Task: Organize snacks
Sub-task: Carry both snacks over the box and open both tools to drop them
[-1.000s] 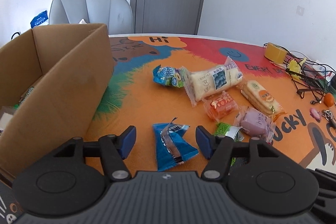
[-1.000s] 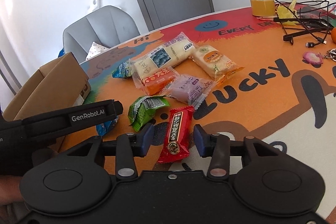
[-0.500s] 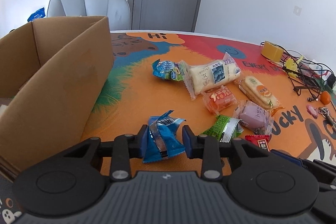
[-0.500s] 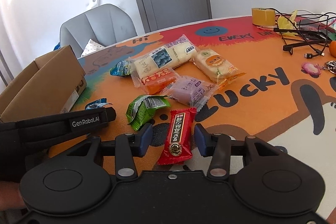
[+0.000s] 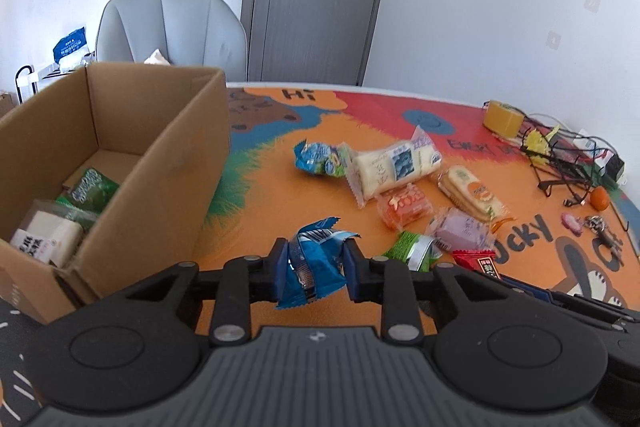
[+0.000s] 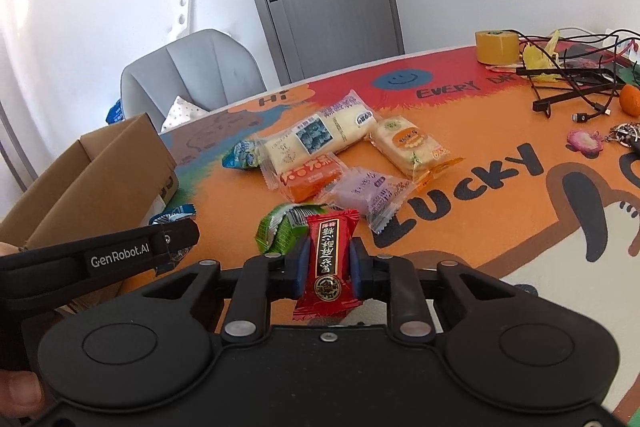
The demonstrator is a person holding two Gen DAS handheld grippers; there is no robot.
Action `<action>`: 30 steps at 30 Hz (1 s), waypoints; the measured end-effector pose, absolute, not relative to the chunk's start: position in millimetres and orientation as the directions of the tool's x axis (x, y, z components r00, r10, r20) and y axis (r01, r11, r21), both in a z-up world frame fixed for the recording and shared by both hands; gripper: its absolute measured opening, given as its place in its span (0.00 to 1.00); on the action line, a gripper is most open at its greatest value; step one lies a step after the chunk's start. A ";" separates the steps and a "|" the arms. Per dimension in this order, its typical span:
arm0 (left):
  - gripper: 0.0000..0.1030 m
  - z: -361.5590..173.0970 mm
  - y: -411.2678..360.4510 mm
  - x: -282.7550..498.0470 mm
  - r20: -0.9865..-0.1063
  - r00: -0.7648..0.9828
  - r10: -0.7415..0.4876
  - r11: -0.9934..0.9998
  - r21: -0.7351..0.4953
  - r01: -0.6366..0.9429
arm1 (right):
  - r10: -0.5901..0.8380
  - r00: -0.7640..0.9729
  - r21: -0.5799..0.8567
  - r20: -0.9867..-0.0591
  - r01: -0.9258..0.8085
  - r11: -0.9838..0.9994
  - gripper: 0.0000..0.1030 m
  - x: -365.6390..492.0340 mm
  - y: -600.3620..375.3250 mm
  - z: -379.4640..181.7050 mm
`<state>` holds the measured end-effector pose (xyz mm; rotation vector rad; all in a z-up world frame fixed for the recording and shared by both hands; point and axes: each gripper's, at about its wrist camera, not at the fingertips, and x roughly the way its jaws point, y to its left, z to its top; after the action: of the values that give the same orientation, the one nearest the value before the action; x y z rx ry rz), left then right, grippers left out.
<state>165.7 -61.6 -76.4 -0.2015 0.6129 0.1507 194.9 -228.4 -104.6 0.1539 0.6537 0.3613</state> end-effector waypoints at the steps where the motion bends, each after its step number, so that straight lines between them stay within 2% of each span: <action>1: 0.27 -72.3 -60.6 163.4 -0.576 0.814 0.081 0.969 -0.147 -0.200 | 0.382 0.738 0.260 -0.556 -0.282 0.923 0.21 193.5 -228.4 -100.7; 16: 0.26 -14.3 -31.5 125.4 -0.434 0.893 0.122 0.960 -0.176 -0.217 | 0.475 0.768 0.289 -0.430 -0.382 0.878 0.21 175.2 -200.8 -47.0; 30: 0.26 3.6 29.2 104.5 -0.394 0.889 0.235 0.919 -0.209 -0.336 | 0.565 0.725 0.293 -0.394 -0.484 0.825 0.21 175.0 -149.8 -22.5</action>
<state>104.5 29.2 3.6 -0.2769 0.3716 0.3004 175.0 -149.8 -22.5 0.1748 0.4905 0.5816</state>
